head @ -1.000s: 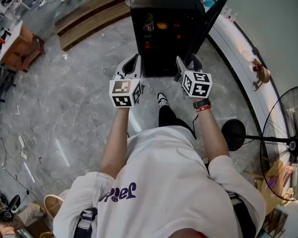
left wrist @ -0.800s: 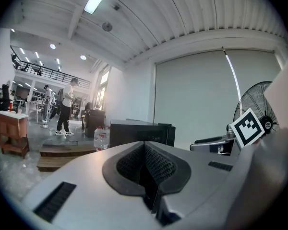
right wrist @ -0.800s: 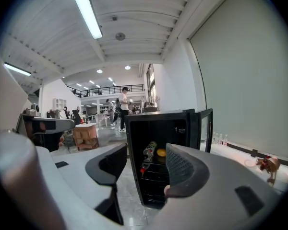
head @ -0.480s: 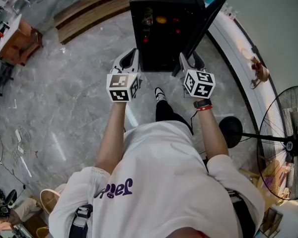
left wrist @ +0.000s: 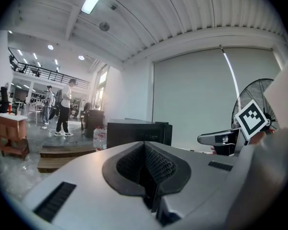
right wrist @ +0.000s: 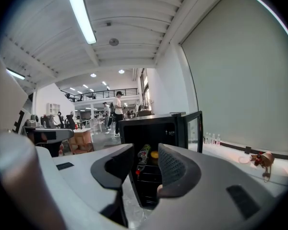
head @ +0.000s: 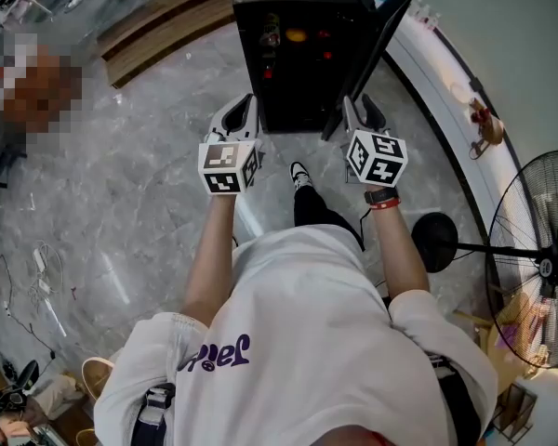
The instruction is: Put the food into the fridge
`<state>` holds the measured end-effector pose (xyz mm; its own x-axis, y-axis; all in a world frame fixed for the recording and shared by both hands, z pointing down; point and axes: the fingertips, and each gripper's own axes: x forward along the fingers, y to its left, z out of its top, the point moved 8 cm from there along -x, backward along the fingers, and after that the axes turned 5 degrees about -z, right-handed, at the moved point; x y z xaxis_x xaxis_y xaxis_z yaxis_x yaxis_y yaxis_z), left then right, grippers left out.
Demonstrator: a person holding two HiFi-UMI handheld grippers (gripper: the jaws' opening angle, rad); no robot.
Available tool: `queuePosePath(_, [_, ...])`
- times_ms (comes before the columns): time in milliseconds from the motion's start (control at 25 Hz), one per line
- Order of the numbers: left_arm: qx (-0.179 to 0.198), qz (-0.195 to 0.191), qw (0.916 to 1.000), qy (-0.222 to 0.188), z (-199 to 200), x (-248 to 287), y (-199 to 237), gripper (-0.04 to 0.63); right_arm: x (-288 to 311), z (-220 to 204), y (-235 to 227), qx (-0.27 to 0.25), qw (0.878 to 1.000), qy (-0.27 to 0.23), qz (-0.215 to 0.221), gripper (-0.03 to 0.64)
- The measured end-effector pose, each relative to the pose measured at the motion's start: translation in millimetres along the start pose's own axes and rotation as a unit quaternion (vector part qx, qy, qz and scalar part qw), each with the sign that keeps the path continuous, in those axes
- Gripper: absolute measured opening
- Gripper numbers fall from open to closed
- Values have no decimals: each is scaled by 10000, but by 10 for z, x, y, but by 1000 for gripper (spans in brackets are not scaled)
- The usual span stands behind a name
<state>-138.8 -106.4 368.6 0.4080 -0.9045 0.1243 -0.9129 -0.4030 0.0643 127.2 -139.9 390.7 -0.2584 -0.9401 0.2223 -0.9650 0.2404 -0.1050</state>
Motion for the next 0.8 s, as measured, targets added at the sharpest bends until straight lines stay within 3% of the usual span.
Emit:
queuePosePath(360, [-114, -149, 9998, 14, 36, 26, -64, 18, -85, 32, -27, 58, 9997, -57, -220, 94])
queuePosePath(800, [12, -307, 9995, 44, -11, 132, -131, 17, -97, 59, -27, 86, 9994, -157, -296, 37])
